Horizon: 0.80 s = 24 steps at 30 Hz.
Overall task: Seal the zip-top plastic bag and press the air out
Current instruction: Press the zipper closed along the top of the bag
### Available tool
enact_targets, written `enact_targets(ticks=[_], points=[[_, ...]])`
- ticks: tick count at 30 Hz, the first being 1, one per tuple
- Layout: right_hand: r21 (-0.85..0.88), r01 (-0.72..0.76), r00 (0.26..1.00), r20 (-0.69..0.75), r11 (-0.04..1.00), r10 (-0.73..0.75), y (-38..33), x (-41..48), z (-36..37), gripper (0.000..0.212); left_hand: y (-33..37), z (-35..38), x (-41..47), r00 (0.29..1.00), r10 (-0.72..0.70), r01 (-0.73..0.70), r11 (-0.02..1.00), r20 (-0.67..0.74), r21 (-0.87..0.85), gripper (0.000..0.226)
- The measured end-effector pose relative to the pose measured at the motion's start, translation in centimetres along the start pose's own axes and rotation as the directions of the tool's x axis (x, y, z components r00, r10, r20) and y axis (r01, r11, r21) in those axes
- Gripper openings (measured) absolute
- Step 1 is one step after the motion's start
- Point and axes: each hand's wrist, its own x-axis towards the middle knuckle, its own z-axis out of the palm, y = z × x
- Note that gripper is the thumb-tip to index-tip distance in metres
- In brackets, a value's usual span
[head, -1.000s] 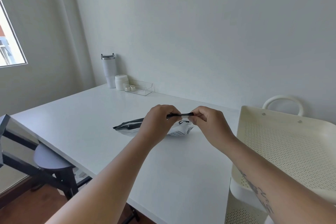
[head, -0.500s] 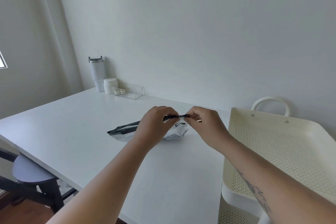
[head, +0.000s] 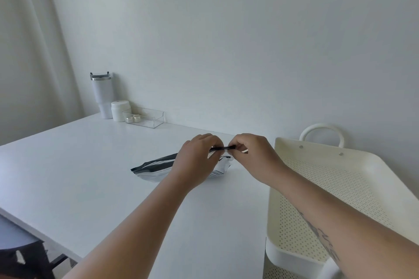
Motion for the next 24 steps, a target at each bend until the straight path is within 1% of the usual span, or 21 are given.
enact_targets(ticks=[4, 9, 13, 17, 21, 24], points=[[0.007, -0.023, 1.000, -0.019, 1.000, 0.023, 0.17, 0.18, -0.22, 0.009, -0.05, -0.01, 0.41, 0.999, -0.035, 0.035, 0.999, -0.006, 0.005, 0.007], [0.065, -0.052, 0.998, -0.016, 0.997, 0.053, 0.31, 0.36, -0.37, 0.007, 0.15, -0.03, 0.77, 1.000, 0.000, 0.000, 1.000, -0.005, 0.019, 0.006], [0.100, -0.079, 0.997, 0.005, 0.992, 0.079, 0.64, 0.49, -0.55, 0.006, 0.06, 0.07, 0.84, 1.000, -0.007, 0.007, 1.000, -0.008, 0.004, 0.008], [0.081, -0.075, 0.997, 0.035, 0.994, 0.073, 0.80, 0.76, -0.68, 0.008, 0.17, 0.28, 0.97, 1.000, 0.008, -0.008, 1.000, -0.014, 0.009, 0.007], [0.020, -0.043, 0.998, 0.050, 0.999, 0.042, 0.80, 0.85, -0.71, 0.009, 0.22, 0.57, 1.09, 1.000, 0.002, -0.002, 1.000, -0.004, 0.003, 0.008], [0.013, -0.021, 0.999, 0.048, 1.000, 0.020, 0.80, 0.90, -0.67, 0.011, 0.11, 0.60, 1.03, 0.999, -0.027, 0.028, 1.000, -0.023, 0.009, 0.009]])
